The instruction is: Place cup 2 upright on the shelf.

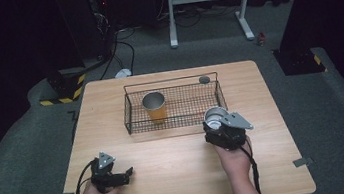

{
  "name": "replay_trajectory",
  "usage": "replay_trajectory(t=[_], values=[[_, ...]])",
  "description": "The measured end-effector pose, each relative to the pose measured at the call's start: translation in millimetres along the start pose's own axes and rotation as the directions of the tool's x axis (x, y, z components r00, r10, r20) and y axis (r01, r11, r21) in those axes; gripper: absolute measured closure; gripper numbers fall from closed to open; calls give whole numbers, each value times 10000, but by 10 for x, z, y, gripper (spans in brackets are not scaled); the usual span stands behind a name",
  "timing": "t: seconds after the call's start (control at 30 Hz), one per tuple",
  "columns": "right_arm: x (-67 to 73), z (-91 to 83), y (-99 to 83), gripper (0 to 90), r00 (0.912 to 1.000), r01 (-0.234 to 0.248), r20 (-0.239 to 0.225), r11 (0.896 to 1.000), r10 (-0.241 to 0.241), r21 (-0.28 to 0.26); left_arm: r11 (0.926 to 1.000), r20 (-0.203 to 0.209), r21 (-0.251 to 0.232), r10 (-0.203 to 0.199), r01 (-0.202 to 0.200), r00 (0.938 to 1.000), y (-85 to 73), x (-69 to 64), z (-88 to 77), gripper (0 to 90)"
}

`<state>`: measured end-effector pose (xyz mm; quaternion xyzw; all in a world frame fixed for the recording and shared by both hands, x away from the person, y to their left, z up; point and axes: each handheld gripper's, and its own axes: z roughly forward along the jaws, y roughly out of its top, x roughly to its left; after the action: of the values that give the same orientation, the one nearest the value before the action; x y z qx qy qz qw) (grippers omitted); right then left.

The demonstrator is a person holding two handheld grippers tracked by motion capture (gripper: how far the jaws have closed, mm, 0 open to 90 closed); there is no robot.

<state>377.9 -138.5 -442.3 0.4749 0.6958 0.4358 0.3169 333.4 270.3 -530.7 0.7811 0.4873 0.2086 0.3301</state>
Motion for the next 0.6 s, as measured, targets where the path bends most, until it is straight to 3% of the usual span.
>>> replay_trajectory(t=[0.3,0.5,0.6], values=[[78,39,105,182,9997,233,-113,9996,-235,-168,10000,9,92,-34,34,10000,10,17,14,4],[67,49,156,182,9995,200,-240,9994,-207,-266,9999,-48,91,73,-73,10000,21,70,23,0],[52,59,186,183,9995,202,-251,9995,-208,-263,9999,-91,89,-64,65,9999,27,74,32,0]])
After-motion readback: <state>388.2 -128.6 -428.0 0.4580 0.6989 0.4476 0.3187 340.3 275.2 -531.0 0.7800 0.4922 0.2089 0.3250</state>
